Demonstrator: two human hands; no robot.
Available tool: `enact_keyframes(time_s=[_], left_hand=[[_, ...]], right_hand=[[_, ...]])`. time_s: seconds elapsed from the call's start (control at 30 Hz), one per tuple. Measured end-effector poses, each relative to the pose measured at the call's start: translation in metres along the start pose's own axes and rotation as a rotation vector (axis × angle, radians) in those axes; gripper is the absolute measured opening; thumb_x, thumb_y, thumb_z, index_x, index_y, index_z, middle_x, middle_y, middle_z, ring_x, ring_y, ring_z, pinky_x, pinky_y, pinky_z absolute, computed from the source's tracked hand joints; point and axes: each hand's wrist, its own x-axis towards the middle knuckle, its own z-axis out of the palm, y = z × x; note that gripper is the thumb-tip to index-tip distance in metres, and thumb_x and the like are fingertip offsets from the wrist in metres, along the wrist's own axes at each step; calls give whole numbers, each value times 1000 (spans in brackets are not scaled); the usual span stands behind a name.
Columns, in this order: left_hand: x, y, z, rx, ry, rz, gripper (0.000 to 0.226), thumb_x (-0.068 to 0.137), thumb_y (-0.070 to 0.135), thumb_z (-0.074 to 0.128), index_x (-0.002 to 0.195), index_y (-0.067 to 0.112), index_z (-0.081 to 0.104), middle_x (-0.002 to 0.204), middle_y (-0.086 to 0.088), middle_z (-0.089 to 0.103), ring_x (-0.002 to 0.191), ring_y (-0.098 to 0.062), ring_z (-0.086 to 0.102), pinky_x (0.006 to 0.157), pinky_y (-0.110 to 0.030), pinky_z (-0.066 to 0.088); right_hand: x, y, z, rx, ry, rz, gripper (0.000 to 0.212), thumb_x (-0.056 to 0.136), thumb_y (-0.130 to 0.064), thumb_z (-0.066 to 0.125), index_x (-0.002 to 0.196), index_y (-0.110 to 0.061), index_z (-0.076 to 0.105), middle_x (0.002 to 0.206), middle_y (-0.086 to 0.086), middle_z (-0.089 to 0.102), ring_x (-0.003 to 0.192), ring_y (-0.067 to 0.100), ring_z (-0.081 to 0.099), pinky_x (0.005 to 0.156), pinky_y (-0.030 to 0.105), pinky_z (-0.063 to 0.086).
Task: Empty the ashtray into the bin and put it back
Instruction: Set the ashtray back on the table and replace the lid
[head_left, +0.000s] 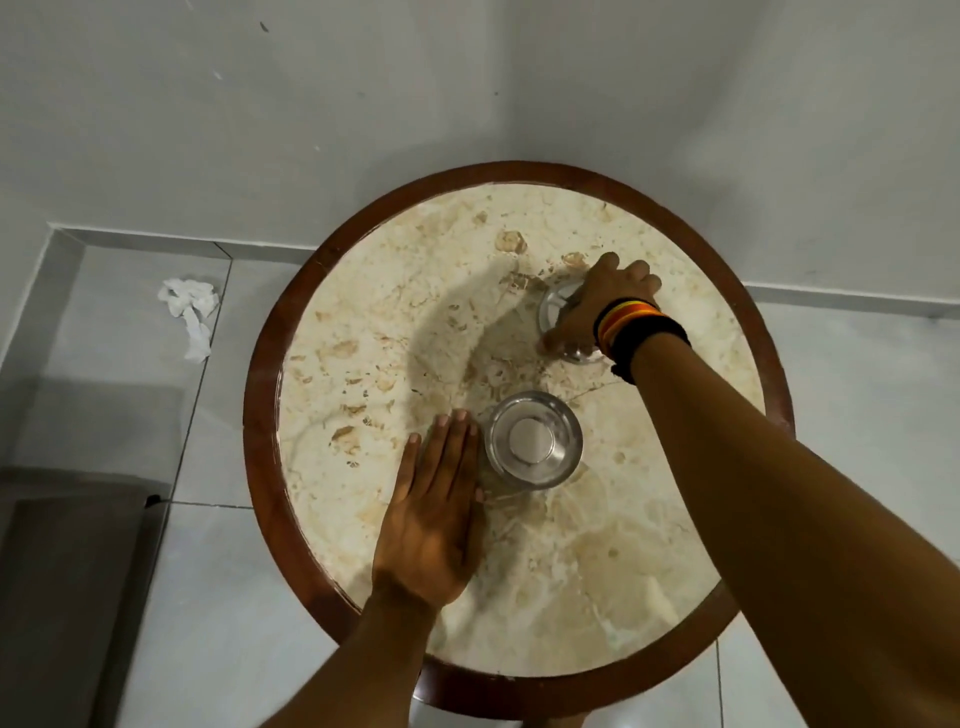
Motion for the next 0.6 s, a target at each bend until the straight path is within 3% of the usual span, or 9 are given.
enact_keyframes(time_s=[0.23,0.37,0.43,0.6], left_hand=[[-1,-2,3,13,-22,-9,62,108,22,39,165,0,30,178,-18,27,168,-35,21,132,-63,28],[-1,-4,7,40,-29,-29,63,110,27,31,168,4,26,180,-13,24,169,-30,19,134,-58,26],[0,-4,8,50,-24,-39,62,111,29,28,168,5,27,180,-12,25,169,-29,19,135,-56,24],[0,-2,7,56,-38,-47,62,110,29,27,167,4,27,179,-13,25,169,-29,19,135,-56,24]], right_hand=[[-4,4,10,77,3,25,117,52,-63,86,144,-15,32,139,15,32,134,39,31,97,51,46],[-35,5,38,127,285,-151,98,59,-50,80,140,-15,37,132,11,37,123,35,38,91,53,47],[-48,11,46,177,343,-199,97,64,-46,77,147,-15,35,139,12,35,128,35,36,97,54,45],[-89,29,42,324,276,-302,109,68,-54,75,157,-21,21,154,8,22,142,36,25,112,57,39]])
